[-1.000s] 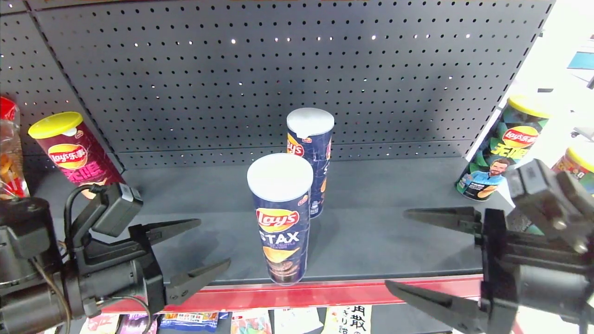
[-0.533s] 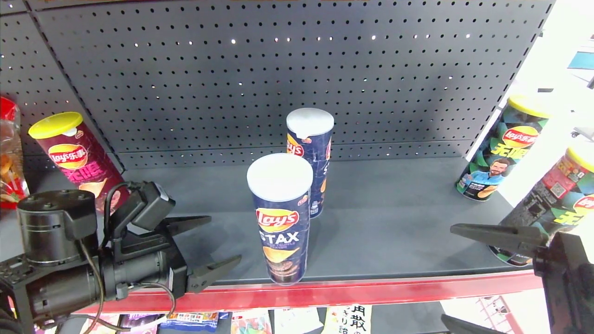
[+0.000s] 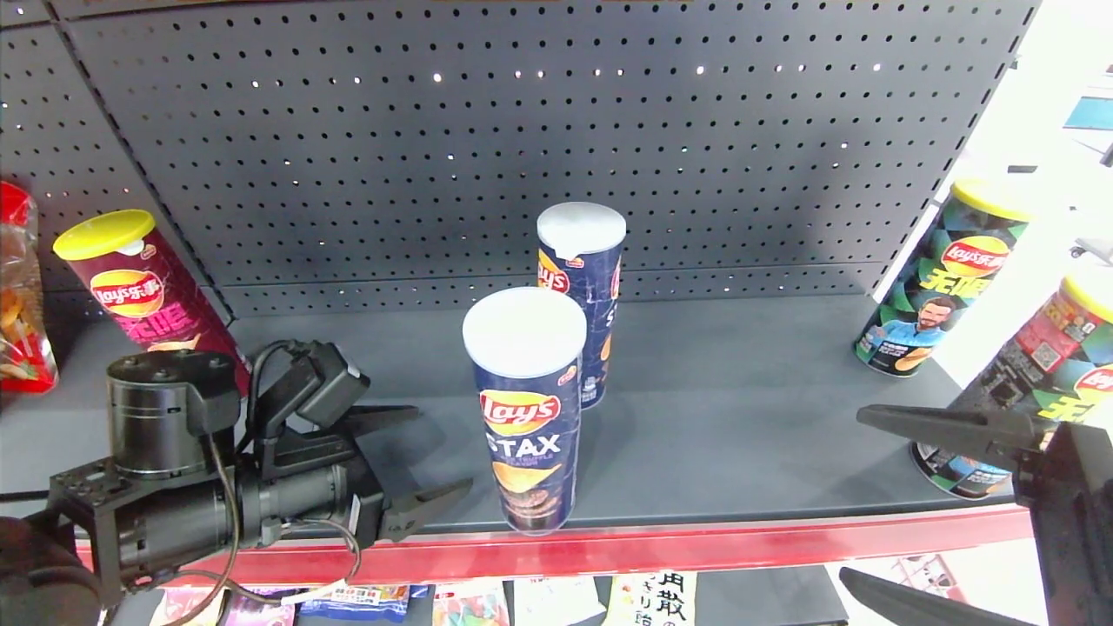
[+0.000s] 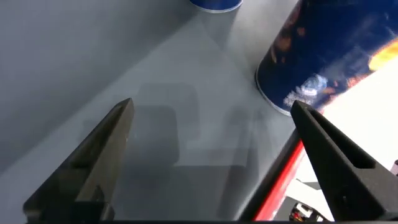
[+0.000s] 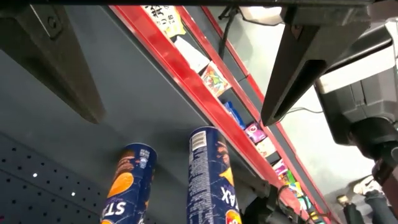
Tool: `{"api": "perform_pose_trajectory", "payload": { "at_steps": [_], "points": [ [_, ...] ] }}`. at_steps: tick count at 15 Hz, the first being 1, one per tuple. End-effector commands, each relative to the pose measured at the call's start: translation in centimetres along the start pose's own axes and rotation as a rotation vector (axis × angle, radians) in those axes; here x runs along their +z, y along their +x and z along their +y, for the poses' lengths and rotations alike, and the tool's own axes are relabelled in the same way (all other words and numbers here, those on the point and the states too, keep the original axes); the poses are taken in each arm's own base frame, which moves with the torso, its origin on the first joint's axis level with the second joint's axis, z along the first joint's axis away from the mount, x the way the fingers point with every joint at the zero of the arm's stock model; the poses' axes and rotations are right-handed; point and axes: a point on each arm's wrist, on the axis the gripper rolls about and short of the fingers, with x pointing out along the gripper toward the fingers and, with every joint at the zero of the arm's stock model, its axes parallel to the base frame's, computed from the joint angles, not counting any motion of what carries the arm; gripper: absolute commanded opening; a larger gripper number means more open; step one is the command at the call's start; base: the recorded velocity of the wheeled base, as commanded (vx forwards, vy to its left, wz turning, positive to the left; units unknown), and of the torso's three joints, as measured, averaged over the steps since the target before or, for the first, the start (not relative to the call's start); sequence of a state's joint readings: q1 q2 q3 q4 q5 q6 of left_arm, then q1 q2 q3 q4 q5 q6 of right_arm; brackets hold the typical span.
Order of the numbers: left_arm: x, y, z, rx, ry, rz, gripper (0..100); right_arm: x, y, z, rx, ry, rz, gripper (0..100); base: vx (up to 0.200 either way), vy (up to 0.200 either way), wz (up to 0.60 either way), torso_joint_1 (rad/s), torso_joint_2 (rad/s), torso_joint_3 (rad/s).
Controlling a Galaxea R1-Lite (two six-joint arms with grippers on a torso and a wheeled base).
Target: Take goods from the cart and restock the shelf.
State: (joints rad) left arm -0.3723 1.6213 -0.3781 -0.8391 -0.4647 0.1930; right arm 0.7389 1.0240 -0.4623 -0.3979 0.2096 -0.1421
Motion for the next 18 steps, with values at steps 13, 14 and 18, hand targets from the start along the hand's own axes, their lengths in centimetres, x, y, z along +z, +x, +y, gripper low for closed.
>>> {"api": "perform_pose_trajectory", "payload": {
  "at_steps": [13, 14, 18],
  "points": [
    [0.2, 2.4, 0.1, -0.032, 0.006, 0.019, 100, 0.3, 0.3, -0.2, -0.005, 0.003, -0.001, 100, 0.000, 0.000, 0.00, 0.000, 0.00, 0.000],
    [0.2, 2.5, 0.1, -0.035, 0.006, 0.019, 100, 0.3, 0.3, -0.2, -0.005, 0.003, -0.001, 100, 0.000, 0.000, 0.00, 0.000, 0.00, 0.000],
    [0.3, 3.0, -0.1, -0.048, 0.011, 0.019, 100, 0.3, 0.3, -0.2, -0.005, 0.003, -0.001, 100, 0.000, 0.000, 0.00, 0.000, 0.00, 0.000]
  ]
}}
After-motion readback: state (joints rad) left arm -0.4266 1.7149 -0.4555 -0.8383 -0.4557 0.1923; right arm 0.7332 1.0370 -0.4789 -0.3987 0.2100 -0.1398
